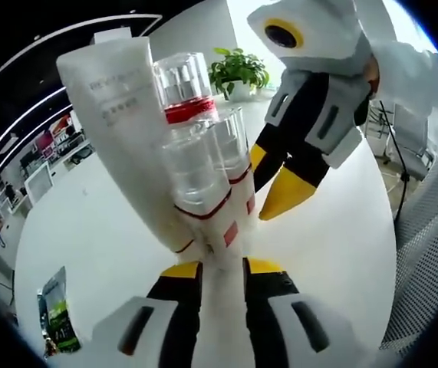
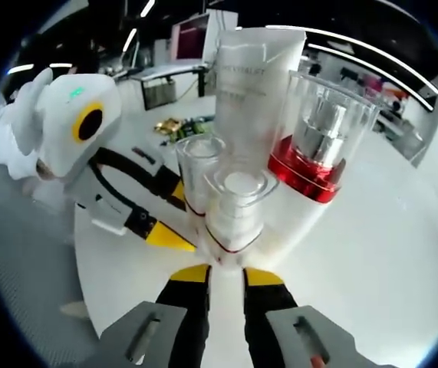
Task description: Arrange the skincare products in the storage area until every visible bottle or jar stands upright without overlapping.
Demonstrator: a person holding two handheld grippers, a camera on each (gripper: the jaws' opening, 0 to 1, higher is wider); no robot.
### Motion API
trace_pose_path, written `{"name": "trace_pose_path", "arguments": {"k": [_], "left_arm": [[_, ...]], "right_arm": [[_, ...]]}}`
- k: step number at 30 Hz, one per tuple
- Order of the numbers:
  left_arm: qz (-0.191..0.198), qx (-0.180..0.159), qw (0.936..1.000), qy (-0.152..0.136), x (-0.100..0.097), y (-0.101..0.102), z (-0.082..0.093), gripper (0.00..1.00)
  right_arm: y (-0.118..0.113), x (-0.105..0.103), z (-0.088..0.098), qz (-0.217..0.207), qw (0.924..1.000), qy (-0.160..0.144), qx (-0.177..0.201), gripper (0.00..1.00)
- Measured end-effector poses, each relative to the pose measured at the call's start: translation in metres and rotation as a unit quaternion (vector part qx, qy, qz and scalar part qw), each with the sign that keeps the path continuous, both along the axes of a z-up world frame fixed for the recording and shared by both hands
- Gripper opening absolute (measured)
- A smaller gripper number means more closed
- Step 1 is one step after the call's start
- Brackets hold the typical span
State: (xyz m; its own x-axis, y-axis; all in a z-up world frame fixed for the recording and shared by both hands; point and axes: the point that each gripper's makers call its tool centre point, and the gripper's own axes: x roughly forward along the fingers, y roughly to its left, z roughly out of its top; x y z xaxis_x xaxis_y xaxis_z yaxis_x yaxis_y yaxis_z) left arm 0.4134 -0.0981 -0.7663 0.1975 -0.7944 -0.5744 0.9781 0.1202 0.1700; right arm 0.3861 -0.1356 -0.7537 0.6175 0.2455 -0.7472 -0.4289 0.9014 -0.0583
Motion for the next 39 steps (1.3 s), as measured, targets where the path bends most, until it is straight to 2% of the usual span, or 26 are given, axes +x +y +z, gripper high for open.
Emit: {"name": "trace_pose_path", "arguments": {"k": [6,12,18,24,26,30,34,39], "left_arm": [[-0.002,-0.006,1.0000,0.002,0.001,0.003,0.008,0.21],[0.009,-0.016,0.9998,0.004,0.009,0.007,0.020,0.27],[0.018,-0.025,0.9994,0.017,0.015,0.014,0.035,0.34],[0.016,-0.029,0.9989,0.032,0.016,0.019,0.052,0.49],[0.010,-0.020,0.9991,0.035,0.014,0.022,0.055,0.53],[0.000,0.000,0.9990,0.045,0.009,0.029,0.055,0.68],[-0.008,0.016,0.9989,0.043,0.005,0.038,0.056,0.72],[-0.003,0.016,0.9986,0.049,0.005,0.047,0.062,0.79]], "right_arm": [[-0.002,-0.003,0.006,-0.013,0.9998,-0.005,0.011,0.14],[0.000,-0.006,0.012,-0.011,0.9999,-0.012,0.006,0.22],[0.003,-0.010,0.017,-0.010,0.9998,-0.017,0.006,0.33],[0.003,-0.013,0.029,-0.015,0.9995,-0.026,0.004,0.44],[0.004,-0.013,0.035,-0.016,0.9993,-0.033,0.003,0.49],[0.006,-0.014,0.041,-0.016,0.9992,-0.036,0.003,0.58],[0.008,-0.015,0.048,-0.013,0.9991,-0.041,0.002,0.67],[0.011,-0.018,0.054,-0.014,0.9989,-0.045,0.003,0.77]]}}
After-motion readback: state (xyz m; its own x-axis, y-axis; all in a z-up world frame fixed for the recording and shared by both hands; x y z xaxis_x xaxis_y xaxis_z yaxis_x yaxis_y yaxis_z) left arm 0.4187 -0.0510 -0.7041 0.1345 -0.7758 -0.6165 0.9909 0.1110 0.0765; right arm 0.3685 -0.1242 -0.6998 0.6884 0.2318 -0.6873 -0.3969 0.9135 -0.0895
